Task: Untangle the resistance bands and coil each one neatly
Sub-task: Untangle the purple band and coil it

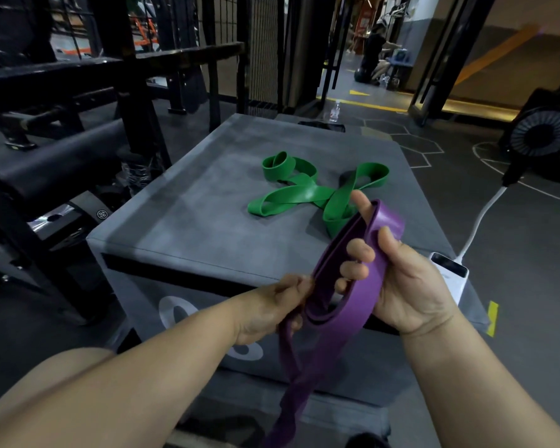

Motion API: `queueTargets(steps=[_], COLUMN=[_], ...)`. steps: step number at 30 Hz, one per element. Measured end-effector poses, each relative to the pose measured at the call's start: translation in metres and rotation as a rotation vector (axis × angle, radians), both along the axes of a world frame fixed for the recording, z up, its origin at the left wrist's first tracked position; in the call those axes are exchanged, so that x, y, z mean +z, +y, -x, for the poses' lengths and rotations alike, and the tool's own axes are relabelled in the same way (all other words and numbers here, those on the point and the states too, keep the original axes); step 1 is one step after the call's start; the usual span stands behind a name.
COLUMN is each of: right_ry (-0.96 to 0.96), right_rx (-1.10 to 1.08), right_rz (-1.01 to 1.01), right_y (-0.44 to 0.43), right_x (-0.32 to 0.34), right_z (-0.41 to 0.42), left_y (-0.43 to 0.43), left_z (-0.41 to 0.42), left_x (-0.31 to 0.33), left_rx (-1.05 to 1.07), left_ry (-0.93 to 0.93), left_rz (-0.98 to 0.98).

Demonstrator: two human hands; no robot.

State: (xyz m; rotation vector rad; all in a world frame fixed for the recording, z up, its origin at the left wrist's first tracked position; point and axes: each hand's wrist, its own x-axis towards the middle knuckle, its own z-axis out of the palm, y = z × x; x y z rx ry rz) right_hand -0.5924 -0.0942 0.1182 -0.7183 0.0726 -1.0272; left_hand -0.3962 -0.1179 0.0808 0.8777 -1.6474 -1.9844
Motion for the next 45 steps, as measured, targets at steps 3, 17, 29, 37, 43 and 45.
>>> queueTargets(steps=[3,17,29,37,43,45], right_ry=[0.001,0.22,0.284,0.355,0.312,0.287], right_rx=[-0.036,-0.39,-0.736,-0.84,-0.951,-0.987], right_rz=[0.016,0.036,-0.112,-0.133,-0.146,-0.152], right_y=[0.001,0.002,0.002,0.001,0.002,0.001], right_x=[0.004,0.009,0.023,0.025,0.028,0.028], right_z=[0.004,0.001,0.0,0.005,0.009,0.011], left_y=[0.0,-0.005,-0.002,-0.007,-0.007,-0.007], left_z=[0.001,0.004,0.001,0.005,-0.001,-0.002], left_x=[-0.002,-0.009,-0.022,-0.023,-0.017,-0.017], left_rx=[0.036,0.117,-0.125,0.27,0.098,0.125], left_ry=[0.009,-0.101,-0.401,-0.478,-0.708,-0.746], left_rz=[0.002,-0.075,-0.003,0.309,0.442,0.497])
